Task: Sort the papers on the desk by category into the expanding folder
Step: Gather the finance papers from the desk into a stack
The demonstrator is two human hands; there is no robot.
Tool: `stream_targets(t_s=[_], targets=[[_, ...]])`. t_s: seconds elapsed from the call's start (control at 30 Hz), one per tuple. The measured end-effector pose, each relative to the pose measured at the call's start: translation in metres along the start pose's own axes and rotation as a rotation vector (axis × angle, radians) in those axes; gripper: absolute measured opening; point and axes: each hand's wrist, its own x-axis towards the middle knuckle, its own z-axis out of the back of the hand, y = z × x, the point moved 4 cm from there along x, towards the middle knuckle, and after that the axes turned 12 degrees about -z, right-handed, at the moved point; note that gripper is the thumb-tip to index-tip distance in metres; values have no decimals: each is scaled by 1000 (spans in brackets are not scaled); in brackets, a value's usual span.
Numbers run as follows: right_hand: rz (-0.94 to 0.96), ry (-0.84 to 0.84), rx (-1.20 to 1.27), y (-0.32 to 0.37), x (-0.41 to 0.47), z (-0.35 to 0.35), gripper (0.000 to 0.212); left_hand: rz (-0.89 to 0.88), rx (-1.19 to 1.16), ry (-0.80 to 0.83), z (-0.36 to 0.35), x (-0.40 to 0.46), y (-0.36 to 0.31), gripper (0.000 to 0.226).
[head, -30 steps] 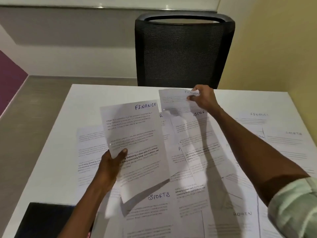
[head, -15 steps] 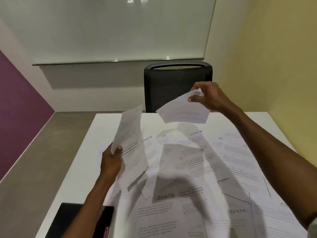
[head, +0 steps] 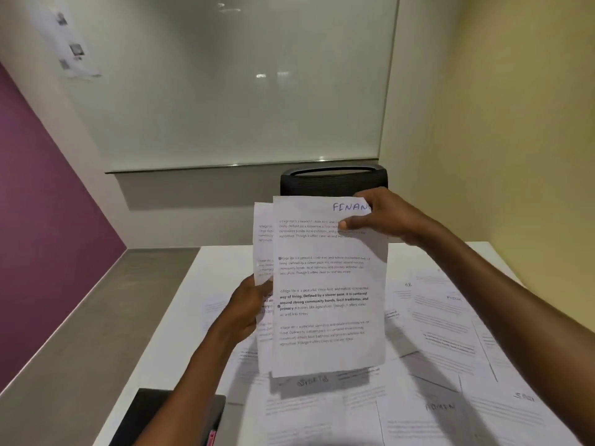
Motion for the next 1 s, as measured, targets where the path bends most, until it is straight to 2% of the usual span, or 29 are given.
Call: stream_targets(t_s=[0.1,0.2,0.3,0.33,0.4,0.47,0.57,0.63,0.7,0.83,0.9,1.0], targets=[[-14,-108,-32,-11,-9,-12,19,103,-107,92,-22,-21,2,23],[-103,-108,45,-31,-20,-17,23,200,-167,119,-34,-36,14,33],[-168,-116,76,-50,-29,-22,24,276,-240,124,-47,-46,30,31],[-178,-141,67,-54,-33,-23,24,285,-296,124,-52,-49,35,34],[-187,-199,51,-63,-39,-27,24,297,-367,127,-60,-53,43,57],[-182,-249,42,-73,-44,-28,24,268,-300,132,-67,-54,53,60],[-170,-313,14,-86,-51,-32,39,124,-62,121,-72,-49,69,35],[-198,-341,103,-94,-60,-33,58,77,18,47,-74,-47,77,33],[-273,-330,292,-114,-70,-35,69,53,-2,-10,-76,-48,85,34],[-416,-174,656,-175,-92,-55,63,83,-121,-81,-86,-54,98,27],[-429,-73,684,-196,-106,-74,54,62,-104,-80,-96,-61,98,28],[-415,-158,638,-213,-126,-89,41,-24,5,-70,-107,-74,96,33]])
